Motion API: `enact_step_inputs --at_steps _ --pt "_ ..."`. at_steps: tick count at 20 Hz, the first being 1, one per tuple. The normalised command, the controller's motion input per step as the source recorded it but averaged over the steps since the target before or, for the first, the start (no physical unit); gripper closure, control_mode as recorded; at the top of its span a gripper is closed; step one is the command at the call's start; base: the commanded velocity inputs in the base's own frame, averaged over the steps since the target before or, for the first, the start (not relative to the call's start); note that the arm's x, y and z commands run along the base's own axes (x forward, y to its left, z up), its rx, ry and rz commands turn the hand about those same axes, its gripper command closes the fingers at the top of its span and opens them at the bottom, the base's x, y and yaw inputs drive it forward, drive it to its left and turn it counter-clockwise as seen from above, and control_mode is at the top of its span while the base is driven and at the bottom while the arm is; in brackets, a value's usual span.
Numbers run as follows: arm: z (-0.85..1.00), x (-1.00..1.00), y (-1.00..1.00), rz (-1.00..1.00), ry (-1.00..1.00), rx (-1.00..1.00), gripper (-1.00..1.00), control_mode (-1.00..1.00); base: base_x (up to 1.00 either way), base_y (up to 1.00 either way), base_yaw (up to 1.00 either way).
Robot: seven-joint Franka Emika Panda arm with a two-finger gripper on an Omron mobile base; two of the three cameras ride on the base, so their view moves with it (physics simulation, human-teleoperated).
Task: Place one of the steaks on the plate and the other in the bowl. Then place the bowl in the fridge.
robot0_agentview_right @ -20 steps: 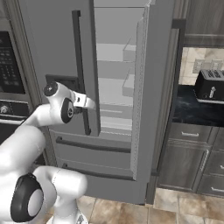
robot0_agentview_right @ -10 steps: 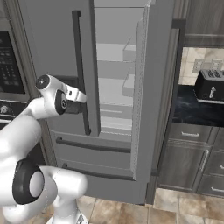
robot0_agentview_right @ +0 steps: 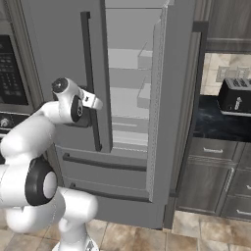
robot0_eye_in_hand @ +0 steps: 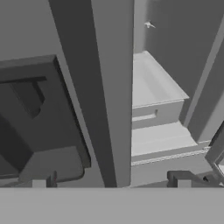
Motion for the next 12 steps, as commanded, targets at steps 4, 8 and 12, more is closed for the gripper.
enact_step_inputs --at_steps 4,8,12 --pt "0.02 0.63 0.00 0.06 0.03 -0.01 -1.00 -1.00 0.00 0.00 0.00" --pt "0.00 0.66 0.19 0.00 0.00 -0.04 -1.00 -1.00 0.00 0.00 0.00" --pt "0.00 0.42 0.12 0.00 0.00 -0.03 -1.00 -1.00 0.00 0.00 0.00"
